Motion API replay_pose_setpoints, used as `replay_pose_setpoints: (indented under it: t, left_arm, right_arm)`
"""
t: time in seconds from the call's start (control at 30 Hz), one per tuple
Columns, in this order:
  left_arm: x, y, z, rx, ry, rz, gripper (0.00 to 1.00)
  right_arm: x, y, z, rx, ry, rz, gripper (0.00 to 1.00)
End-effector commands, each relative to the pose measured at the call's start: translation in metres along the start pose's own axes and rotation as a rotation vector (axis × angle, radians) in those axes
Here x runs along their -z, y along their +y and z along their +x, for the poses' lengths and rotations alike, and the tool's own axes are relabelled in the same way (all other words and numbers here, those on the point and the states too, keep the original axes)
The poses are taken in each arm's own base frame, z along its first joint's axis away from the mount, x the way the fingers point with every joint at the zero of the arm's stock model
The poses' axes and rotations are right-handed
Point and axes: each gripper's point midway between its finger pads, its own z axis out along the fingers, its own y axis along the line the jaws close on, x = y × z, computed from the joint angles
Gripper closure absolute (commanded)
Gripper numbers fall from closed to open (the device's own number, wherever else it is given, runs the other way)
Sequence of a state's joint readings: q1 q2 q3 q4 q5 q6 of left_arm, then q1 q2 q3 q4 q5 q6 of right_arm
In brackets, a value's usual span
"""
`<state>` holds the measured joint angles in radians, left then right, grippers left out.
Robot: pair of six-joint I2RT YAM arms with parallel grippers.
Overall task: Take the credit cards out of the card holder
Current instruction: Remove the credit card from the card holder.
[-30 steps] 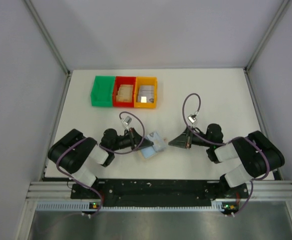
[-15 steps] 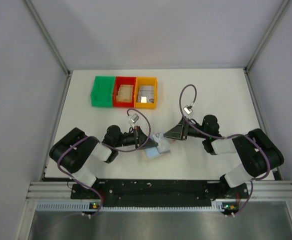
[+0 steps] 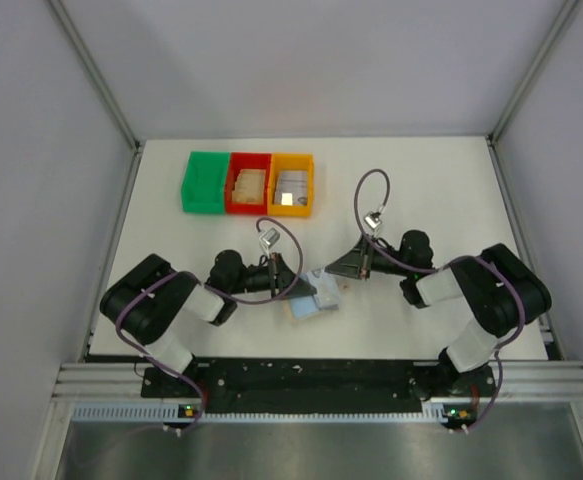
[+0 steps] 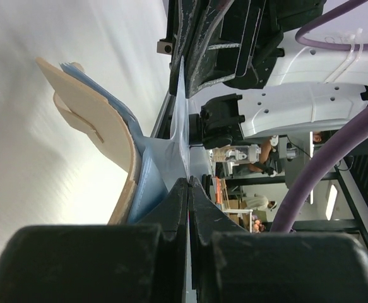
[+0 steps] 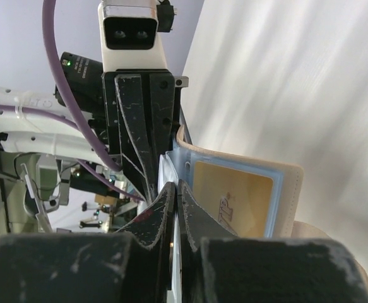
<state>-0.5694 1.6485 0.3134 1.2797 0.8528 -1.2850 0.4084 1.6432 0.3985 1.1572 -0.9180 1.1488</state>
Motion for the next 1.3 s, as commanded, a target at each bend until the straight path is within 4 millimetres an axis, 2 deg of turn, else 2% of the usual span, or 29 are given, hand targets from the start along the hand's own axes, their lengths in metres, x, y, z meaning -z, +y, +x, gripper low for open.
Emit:
replay_pose_setpoints:
  t: [0.0, 0.47, 0.63, 0.9, 1.13, 1.27]
  left_arm:
    - [0.008, -0.061, -0.008, -0.307, -0.07, 0.247, 1.0]
    - [0.017, -0.043, -0.007, -0.267, -0.105, 0.189, 1.0]
    - [0.028, -0.036, -0.006, -0.262, -0.111, 0.166, 1.0]
    - [0.062, -0.015, -0.01, -0.245, -0.18, 0.087, 1.0]
    - [0.067, -0.013, -0.01, -0.238, -0.176, 0.079, 1.0]
    - [0.065, -0.02, -0.014, -0.25, -0.16, 0.097, 1.0]
  right_arm:
    - [0.009, 0.001, -0.01, 0.035, -0.07, -0.011, 1.0]
    - [0.017, -0.006, -0.016, 0.036, -0.104, 0.017, 1.0]
    - [0.019, -0.014, -0.013, 0.034, -0.092, 0.043, 1.0]
    - [0.023, -0.042, -0.003, 0.044, -0.046, 0.164, 1.0]
    - [0.033, -0.08, 0.003, 0.044, 0.027, 0.379, 1.0]
    - [0.053, -0.094, -0.001, 0.097, 0.03, 0.569, 0.84]
